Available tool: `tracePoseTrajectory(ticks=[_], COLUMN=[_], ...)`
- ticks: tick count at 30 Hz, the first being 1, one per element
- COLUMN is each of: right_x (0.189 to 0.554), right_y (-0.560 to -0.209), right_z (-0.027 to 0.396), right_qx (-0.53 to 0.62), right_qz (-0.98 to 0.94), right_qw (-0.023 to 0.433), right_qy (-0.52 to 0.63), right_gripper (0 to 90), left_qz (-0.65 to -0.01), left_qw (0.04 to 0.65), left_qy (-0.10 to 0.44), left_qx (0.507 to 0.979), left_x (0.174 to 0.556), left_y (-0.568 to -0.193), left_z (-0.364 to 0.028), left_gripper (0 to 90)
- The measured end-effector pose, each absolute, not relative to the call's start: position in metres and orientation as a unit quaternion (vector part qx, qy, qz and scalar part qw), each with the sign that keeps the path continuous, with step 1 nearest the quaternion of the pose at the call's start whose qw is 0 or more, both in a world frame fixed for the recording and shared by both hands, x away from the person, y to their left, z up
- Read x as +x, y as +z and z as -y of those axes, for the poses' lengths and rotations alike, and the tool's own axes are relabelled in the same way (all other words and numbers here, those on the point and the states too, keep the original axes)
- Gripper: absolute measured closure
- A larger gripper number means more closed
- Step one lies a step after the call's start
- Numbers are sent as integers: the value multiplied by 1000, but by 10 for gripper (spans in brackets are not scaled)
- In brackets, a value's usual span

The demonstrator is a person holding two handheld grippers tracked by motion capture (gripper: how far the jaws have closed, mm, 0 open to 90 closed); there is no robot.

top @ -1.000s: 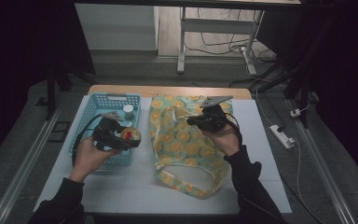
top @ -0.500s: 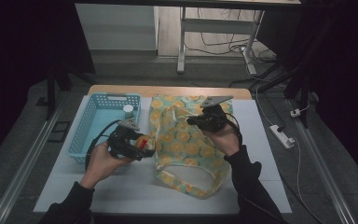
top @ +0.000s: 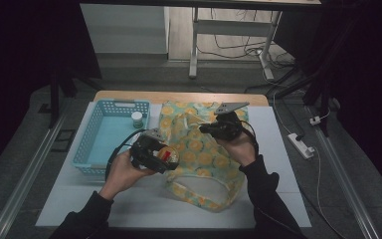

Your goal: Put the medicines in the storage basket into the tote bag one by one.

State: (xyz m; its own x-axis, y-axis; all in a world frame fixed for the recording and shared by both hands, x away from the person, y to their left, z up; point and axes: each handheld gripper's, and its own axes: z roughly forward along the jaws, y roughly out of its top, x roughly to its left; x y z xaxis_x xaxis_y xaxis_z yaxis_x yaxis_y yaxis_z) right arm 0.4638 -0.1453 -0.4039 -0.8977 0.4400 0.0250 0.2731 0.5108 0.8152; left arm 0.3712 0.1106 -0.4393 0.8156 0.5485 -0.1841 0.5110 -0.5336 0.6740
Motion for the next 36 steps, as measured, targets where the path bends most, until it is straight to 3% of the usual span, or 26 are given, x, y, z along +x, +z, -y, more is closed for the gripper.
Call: tracePoseTrajectory(ticks=[18,36], right_x=[463,463], right_y=[-404,-406], right_z=[144,142], right_qx=[203,202], right_qz=[-864,-866], right_qw=[95,93], right_qy=[450,447], right_gripper=[900,900], left_qz=[-289,-320], left_qw=[364,378], left_qy=[25,38], left_qx=[885,868], left_x=[399,438], left_y=[-457,-466], left_z=[-62,-49], left_gripper=[203,202])
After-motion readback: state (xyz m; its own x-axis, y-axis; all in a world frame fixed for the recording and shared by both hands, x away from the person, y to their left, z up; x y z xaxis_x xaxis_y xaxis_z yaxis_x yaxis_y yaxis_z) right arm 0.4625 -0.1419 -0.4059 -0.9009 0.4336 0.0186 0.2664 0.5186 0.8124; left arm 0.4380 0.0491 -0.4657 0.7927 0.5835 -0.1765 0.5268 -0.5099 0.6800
